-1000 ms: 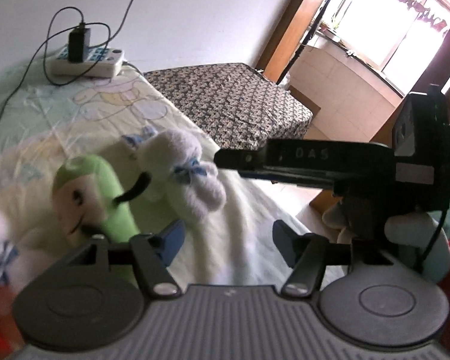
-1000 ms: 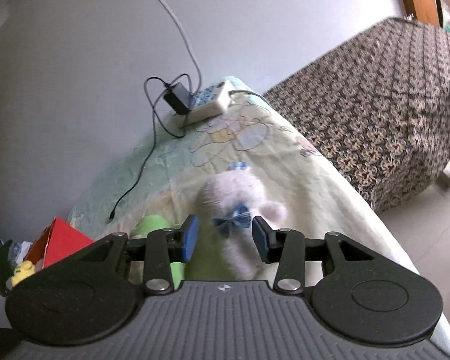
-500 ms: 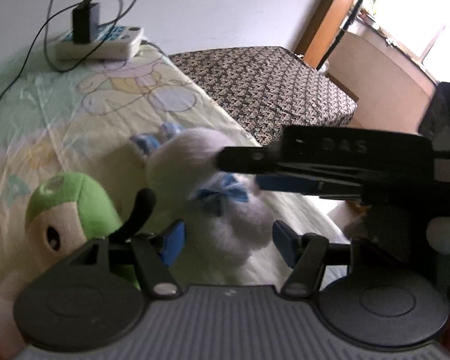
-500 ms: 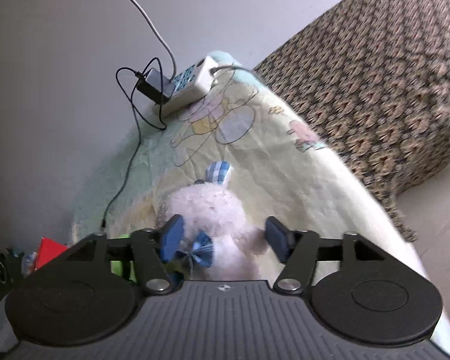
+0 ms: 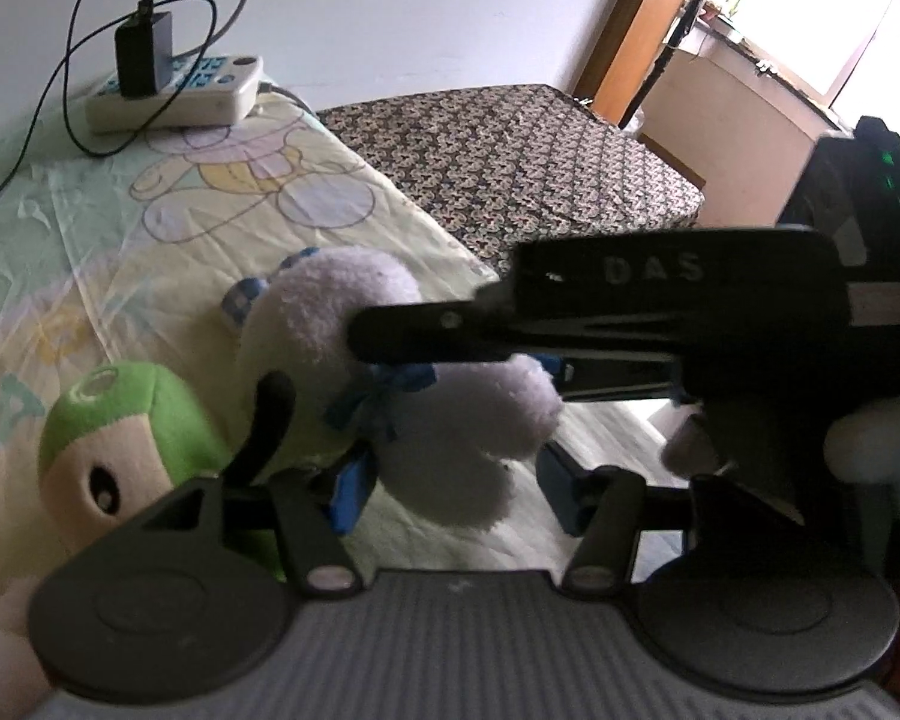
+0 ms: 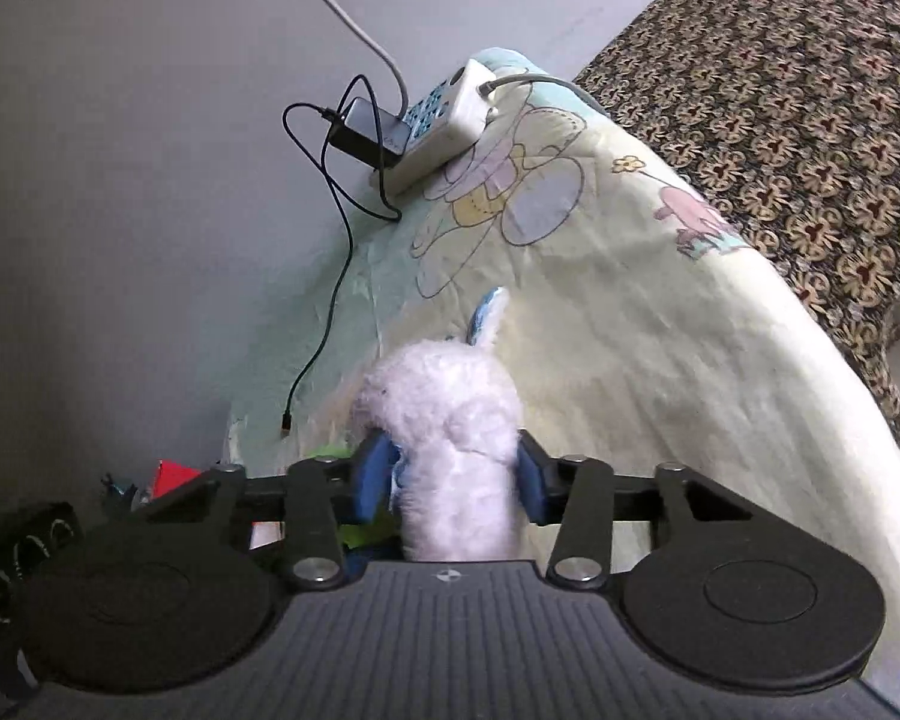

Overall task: Organize objects
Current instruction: 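Grasp the white bunny plush with the right gripper and lift it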

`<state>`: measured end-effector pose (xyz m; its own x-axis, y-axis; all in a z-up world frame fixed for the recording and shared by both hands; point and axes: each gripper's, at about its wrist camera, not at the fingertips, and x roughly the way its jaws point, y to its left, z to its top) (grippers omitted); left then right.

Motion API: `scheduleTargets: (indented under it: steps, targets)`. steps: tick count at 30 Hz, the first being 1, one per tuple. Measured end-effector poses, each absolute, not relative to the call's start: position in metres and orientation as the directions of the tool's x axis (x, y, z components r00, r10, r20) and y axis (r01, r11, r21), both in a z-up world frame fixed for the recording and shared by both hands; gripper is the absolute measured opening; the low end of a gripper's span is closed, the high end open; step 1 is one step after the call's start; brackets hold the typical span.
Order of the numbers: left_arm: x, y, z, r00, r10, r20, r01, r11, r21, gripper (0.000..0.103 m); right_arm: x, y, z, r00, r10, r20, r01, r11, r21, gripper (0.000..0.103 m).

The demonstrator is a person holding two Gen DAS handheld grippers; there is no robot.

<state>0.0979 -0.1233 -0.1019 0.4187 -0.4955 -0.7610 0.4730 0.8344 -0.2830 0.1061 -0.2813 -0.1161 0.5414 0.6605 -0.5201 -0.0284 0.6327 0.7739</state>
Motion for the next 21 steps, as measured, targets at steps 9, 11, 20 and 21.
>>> scheduleTargets:
  steps: [9, 11, 20, 21]
  targets:
    - [0.064, -0.122, -0.088, 0.352, -0.570, -0.743, 0.527, 0.776, -0.346, 0.056, 0.056, -0.296, -0.101, 0.560, 0.652, -0.510, 0.009, 0.611, 0.791, 0.037]
    - [0.052, -0.119, -0.084, 0.340, -0.586, -0.736, 0.545, 0.760, -0.354, 0.056, 0.042, -0.295, -0.095, 0.563, 0.651, -0.508, 0.006, 0.612, 0.791, 0.037]
    - [-0.002, -0.087, -0.055, 0.348, -0.643, -0.682, 0.593, 0.715, -0.371, 0.056, -0.009, -0.274, -0.062, 0.585, 0.661, -0.470, -0.044, 0.604, 0.796, 0.037]
    - [-0.006, -0.082, -0.051, 0.357, -0.646, -0.675, 0.597, 0.714, -0.366, 0.056, -0.012, -0.271, -0.057, 0.587, 0.665, -0.461, -0.054, 0.601, 0.798, 0.037]
